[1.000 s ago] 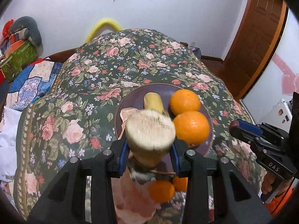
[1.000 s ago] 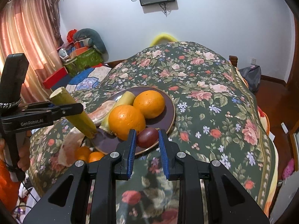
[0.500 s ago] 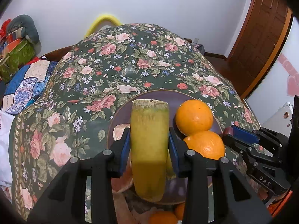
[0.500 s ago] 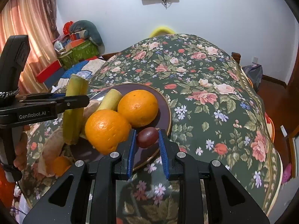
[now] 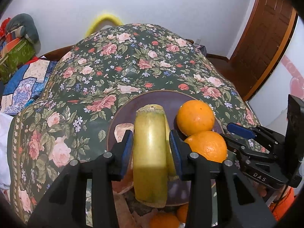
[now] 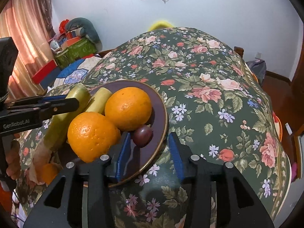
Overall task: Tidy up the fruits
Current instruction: 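Lower the yellow cylinder onto the plate with the left gripper while the right places the date, then grasp the second pink pomelo segment with the left gripper while the right grasps another date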
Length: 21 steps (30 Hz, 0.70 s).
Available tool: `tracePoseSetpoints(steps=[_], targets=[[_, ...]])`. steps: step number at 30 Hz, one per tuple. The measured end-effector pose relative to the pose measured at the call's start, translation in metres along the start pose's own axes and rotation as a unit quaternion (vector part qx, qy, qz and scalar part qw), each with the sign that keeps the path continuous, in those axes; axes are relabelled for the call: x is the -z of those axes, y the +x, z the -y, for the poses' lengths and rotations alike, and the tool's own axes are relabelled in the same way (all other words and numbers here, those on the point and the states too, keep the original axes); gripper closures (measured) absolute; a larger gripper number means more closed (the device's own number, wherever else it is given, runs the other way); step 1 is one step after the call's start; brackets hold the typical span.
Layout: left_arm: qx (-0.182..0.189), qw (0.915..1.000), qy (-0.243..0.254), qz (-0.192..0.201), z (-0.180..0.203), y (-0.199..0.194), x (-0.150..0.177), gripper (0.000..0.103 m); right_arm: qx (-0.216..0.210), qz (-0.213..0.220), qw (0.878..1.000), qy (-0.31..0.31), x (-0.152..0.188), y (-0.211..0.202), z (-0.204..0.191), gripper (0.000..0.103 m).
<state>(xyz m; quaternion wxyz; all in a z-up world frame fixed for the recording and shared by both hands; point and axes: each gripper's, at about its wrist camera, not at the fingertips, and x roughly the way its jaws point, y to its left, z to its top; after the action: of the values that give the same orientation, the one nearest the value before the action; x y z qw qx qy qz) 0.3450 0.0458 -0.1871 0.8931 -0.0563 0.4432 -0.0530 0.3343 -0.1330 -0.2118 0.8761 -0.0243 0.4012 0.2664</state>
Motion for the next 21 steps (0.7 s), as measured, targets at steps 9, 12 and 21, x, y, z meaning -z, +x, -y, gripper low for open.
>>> tracePoseSetpoints(steps=[9,12,21], targets=[[-0.009,0.9995,0.007,0.03,0.008,-0.043,0.009,0.064,0.004,0.021,1.0,0.004,0.0,-0.03,-0.006,0.064],[-0.01,0.9992,0.006,0.039,0.01,-0.06,0.012,0.064,0.002,0.033,0.999,0.002,-0.002,-0.047,-0.012,0.064],[-0.016,0.9971,0.009,0.074,0.017,-0.123,0.035,0.058,0.005,0.069,0.998,-0.01,0.003,-0.1,-0.036,0.064]])
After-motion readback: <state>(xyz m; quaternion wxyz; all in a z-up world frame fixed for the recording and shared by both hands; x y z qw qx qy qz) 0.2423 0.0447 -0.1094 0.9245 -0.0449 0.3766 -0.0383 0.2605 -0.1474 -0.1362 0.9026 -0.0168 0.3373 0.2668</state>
